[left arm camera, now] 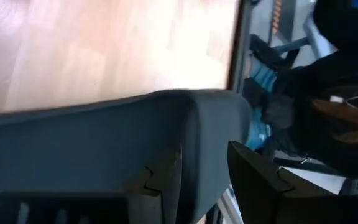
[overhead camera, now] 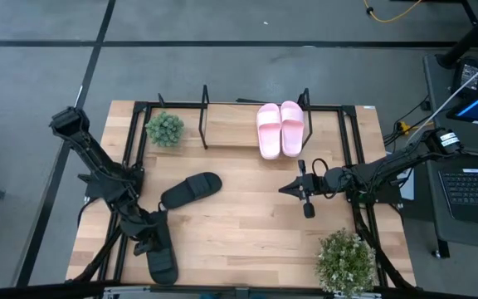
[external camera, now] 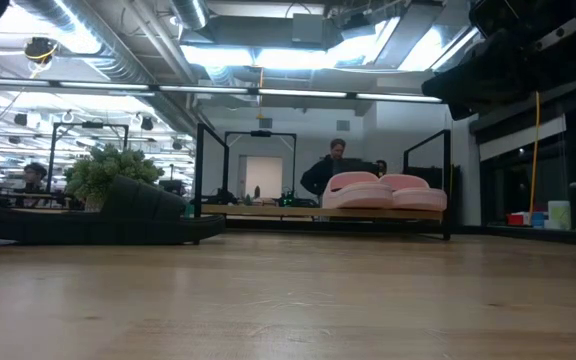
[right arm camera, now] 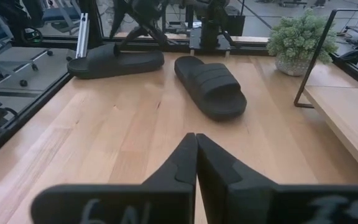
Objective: Pick and place slides into the shelf
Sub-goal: Put the bottom black slides on the shelf
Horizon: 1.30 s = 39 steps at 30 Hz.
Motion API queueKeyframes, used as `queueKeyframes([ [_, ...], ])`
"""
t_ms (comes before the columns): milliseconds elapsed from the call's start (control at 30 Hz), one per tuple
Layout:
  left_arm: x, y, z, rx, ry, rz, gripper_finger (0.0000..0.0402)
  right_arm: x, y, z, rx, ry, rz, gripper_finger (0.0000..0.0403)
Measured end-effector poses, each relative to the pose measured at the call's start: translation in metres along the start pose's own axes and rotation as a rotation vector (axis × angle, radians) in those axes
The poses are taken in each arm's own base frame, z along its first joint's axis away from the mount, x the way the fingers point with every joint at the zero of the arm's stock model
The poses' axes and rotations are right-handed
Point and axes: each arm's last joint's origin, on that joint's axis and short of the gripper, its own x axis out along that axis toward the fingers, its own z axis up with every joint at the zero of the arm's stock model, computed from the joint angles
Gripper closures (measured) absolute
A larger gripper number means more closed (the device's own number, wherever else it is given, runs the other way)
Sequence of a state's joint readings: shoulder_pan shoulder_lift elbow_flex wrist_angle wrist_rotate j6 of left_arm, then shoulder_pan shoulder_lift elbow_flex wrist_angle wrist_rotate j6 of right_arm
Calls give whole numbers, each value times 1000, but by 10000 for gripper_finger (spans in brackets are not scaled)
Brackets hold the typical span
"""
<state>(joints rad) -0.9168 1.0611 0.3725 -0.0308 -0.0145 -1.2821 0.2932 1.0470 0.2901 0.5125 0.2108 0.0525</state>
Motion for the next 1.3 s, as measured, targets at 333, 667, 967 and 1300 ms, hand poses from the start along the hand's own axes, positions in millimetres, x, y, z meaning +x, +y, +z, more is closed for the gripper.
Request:
queueKeyframes([
  [333,0,-2,-1,13,-37,-8,310,0,0,0,0,0,0,391],
  [667,0,-2,-1,32,-36,-5,333,0,0,0,23,0,0,391],
  [967,0,2,-1,91,-58,48,333,0,0,0,23,0,0,391],
  [1300,0,2,-1,48,-57,47,333,0,0,0,23,-1,0,391],
])
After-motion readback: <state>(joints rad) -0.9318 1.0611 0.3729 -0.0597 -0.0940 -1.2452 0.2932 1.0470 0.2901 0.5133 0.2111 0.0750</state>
